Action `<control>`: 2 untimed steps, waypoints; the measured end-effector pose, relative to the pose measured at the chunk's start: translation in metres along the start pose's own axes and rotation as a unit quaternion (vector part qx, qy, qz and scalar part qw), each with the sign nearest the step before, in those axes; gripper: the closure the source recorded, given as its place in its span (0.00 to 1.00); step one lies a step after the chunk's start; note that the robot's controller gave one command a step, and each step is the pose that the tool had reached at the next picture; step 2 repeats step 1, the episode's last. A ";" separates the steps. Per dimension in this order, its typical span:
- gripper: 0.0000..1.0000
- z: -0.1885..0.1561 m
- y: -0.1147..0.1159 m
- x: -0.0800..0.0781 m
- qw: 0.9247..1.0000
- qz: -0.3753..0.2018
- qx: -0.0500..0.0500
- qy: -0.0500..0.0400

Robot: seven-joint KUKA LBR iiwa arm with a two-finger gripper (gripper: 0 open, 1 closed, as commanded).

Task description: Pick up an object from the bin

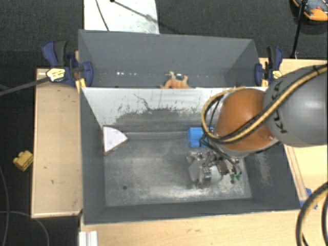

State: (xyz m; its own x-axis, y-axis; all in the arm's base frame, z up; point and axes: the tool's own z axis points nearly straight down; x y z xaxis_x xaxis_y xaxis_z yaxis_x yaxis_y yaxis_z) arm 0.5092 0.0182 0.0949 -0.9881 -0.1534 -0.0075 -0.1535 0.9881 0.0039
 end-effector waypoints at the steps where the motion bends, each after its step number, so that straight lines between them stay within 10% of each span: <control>1: 1.00 -0.020 -0.001 0.001 1.000 0.001 0.001 0.005; 2: 1.00 -0.020 -0.001 0.001 1.000 0.001 0.001 0.005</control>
Offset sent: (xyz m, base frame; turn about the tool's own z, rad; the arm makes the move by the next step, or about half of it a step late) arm 0.0000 0.0001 0.0132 0.0000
